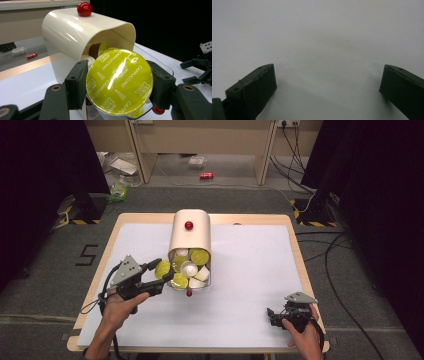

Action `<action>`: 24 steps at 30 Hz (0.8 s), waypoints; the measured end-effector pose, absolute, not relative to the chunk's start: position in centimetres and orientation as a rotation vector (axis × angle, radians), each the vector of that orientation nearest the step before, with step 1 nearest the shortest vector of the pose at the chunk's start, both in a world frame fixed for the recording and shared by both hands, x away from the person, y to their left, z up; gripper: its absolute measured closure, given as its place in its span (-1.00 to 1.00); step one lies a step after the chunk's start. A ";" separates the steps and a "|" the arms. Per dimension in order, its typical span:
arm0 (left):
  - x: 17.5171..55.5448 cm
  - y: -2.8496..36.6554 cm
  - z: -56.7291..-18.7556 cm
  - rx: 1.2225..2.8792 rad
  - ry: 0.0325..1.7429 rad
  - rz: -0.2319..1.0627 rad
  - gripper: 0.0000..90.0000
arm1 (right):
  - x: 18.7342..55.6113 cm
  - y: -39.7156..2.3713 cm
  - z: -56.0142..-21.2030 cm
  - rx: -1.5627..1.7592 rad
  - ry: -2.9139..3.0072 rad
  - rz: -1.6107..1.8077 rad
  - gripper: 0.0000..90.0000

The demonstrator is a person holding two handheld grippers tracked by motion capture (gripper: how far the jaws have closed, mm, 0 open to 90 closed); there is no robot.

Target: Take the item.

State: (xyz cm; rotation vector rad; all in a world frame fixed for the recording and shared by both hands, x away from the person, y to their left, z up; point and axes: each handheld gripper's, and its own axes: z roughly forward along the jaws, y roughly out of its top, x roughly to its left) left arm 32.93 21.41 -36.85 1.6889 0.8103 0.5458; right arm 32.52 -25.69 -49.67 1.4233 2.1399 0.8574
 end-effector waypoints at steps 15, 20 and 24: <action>33.0 23.4 -36.8 1.648 0.856 0.562 -0.11 | 32.5 -25.7 -49.7 1.425 2.140 0.858 -0.98; 33.0 24.0 -36.9 1.639 0.868 0.570 -0.12 | 32.5 -25.7 -49.7 1.426 2.140 0.859 -0.98; 33.1 24.3 -37.1 1.635 0.879 0.573 -0.12 | 32.5 -25.7 -49.7 1.427 2.140 0.860 -0.98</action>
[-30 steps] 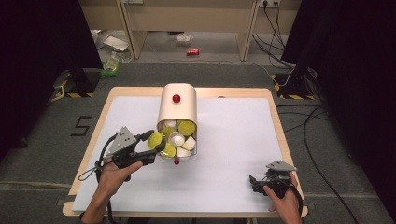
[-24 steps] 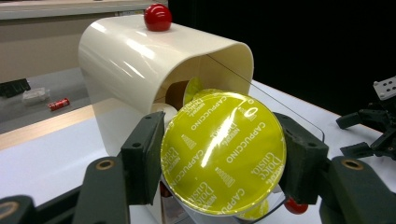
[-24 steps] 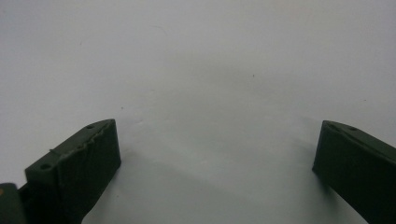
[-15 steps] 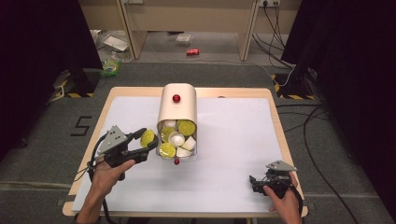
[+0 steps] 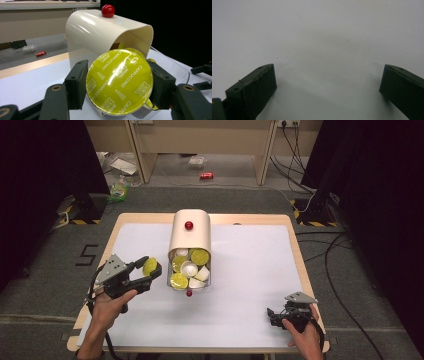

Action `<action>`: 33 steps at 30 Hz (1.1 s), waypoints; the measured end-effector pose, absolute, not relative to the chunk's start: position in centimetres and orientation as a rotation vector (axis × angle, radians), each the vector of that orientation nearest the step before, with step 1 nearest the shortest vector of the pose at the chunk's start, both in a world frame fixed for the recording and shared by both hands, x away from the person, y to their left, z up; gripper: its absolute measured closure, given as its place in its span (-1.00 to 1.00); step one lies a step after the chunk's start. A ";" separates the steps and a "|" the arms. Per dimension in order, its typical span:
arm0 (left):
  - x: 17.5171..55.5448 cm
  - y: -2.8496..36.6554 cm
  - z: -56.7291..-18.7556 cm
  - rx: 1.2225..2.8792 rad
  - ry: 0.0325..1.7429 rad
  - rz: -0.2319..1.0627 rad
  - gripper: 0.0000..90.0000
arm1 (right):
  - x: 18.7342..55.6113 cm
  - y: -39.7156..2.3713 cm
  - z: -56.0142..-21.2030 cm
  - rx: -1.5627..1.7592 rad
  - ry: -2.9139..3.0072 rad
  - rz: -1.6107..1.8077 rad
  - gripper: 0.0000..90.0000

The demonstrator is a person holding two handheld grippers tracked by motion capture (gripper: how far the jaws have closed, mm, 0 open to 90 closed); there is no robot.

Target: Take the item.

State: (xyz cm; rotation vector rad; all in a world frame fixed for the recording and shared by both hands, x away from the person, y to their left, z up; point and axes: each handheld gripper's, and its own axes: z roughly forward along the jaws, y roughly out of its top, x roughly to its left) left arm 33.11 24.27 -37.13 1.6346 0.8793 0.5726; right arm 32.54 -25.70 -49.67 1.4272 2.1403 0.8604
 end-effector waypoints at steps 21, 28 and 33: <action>33.7 25.0 -39.1 1.634 0.913 0.576 -0.11 | 32.6 -25.7 -49.7 1.427 2.141 0.861 -0.98; 33.9 25.3 -40.2 1.629 0.928 0.579 -0.12 | 32.5 -25.7 -49.7 1.424 2.140 0.858 -0.98; 34.1 25.6 -40.7 1.626 0.941 0.578 -0.11 | 32.5 -25.7 -49.7 1.425 2.140 0.858 -0.98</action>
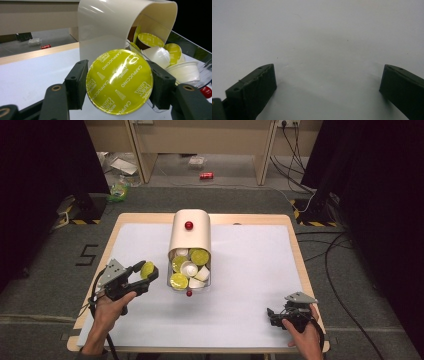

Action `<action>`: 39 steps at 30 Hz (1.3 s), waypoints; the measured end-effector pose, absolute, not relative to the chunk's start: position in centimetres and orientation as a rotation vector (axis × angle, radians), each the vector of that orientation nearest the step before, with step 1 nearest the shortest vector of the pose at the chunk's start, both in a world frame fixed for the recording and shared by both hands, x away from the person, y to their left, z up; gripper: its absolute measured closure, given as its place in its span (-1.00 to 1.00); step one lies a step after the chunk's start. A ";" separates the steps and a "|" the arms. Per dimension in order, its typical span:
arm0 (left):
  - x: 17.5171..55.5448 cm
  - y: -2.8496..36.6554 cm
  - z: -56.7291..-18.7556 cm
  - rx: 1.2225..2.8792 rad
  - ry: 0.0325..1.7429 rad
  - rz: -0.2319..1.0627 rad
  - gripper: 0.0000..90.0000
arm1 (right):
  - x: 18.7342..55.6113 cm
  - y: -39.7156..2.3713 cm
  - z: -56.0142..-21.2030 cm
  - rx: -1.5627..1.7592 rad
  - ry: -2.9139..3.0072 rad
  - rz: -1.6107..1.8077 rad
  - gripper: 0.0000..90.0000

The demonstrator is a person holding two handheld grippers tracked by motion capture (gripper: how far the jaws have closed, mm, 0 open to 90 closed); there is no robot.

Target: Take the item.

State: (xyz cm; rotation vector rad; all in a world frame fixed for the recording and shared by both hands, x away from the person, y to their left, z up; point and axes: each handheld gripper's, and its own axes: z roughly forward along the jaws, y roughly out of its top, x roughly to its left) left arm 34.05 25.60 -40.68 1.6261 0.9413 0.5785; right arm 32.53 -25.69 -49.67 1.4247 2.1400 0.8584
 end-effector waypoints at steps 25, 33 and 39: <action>36.2 26.1 -46.2 1.701 1.036 0.599 -0.12 | 32.5 -25.7 -49.7 1.428 2.140 0.860 -0.98; 36.3 26.1 -47.8 1.704 1.052 0.597 -0.12 | 32.5 -25.7 -49.7 1.426 2.139 0.859 -0.98; 36.2 26.5 -48.4 1.706 1.072 0.592 -0.12 | 32.6 -25.7 -49.7 1.427 2.141 0.861 -0.98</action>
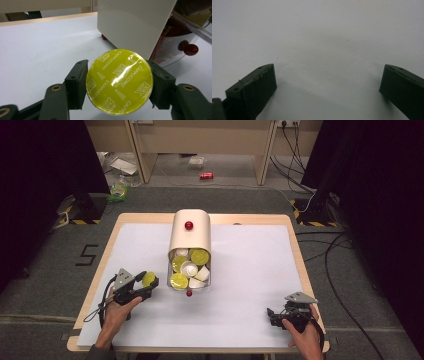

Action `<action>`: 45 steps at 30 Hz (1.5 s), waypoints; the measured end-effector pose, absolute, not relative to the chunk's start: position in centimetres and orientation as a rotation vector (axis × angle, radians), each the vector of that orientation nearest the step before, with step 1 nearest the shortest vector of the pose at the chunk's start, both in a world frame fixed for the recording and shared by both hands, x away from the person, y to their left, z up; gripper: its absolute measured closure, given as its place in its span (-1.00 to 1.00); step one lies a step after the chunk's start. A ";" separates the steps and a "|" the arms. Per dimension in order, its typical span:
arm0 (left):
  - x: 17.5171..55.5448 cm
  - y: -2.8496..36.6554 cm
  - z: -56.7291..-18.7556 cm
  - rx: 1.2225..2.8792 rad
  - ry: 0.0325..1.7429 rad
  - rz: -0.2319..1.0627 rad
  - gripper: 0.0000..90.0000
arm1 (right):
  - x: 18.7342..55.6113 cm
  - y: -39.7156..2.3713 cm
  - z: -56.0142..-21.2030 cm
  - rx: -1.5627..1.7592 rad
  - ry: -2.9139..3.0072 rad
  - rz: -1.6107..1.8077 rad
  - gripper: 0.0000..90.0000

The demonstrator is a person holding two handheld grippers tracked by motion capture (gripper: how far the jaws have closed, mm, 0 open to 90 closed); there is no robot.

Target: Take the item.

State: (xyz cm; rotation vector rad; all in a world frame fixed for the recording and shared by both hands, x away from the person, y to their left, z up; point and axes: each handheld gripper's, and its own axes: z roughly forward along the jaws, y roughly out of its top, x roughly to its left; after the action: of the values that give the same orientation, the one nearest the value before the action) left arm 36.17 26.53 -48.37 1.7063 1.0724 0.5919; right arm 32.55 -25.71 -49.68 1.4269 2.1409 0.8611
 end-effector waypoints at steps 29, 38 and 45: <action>36.1 27.5 -49.9 1.770 1.191 0.546 -0.12 | 32.5 -25.7 -49.7 1.418 2.139 0.858 -0.97; 36.1 27.4 -49.9 1.799 1.185 0.545 -0.14 | 32.5 -25.7 -49.7 1.424 2.141 0.860 -0.97; 36.0 27.5 -49.7 1.789 1.189 0.554 -0.32 | 32.5 -25.7 -49.7 1.419 2.139 0.860 -0.97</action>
State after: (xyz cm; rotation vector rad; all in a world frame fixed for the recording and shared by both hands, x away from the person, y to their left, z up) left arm 36.03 27.52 -49.70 1.7885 1.1893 0.5537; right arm 32.49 -25.67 -49.67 1.4190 2.1394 0.8599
